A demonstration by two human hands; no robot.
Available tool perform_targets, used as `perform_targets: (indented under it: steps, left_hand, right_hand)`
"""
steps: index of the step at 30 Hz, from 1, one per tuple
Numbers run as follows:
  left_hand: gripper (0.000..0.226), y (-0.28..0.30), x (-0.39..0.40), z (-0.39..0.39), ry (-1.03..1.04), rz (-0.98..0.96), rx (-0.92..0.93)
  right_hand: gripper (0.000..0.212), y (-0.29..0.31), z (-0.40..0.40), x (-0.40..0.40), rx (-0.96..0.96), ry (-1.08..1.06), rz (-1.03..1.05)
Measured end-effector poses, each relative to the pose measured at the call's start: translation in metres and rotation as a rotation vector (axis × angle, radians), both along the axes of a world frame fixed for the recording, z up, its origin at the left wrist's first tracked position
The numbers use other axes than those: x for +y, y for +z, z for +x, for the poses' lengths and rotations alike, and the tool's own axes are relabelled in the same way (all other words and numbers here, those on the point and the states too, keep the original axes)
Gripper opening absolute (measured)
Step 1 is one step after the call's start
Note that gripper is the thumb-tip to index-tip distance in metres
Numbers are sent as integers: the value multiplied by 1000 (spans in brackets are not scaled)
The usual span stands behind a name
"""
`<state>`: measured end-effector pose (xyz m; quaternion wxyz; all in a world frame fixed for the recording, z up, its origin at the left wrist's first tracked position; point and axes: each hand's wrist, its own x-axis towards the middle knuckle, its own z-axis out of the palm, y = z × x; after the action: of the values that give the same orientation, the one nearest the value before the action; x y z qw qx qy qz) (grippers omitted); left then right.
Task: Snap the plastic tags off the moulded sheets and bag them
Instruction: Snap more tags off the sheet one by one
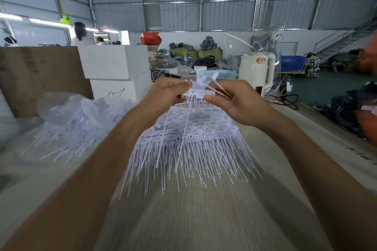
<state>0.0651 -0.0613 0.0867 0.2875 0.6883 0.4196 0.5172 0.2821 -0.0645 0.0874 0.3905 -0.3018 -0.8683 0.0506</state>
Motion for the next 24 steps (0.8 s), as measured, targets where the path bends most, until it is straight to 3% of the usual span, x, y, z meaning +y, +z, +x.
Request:
perform_targets:
  steps: [3, 5, 8, 10, 18, 24]
  left_hand:
    - [46, 0, 0, 1, -11, -31, -9]
    - [49, 0, -1, 1, -6, -19, -33]
    - [38, 3, -2, 2, 39, 85, 7]
    - [29, 4, -3, 1, 35, 135, 38]
    - [13, 4, -12, 5, -91, 206, 160]
    - [9, 6, -11, 3, -94, 310, 104]
  right_hand:
    - [9, 1, -1, 0, -139, -114, 271]
    - [8, 0, -1, 1, -115, -118, 296]
    - [21, -4, -4, 4, 7, -72, 141]
    - [8, -6, -5, 5, 94, -39, 0]
    - [13, -4, -3, 7, 320, 128, -182]
    - [22, -6, -1, 7, 315, 144, -296]
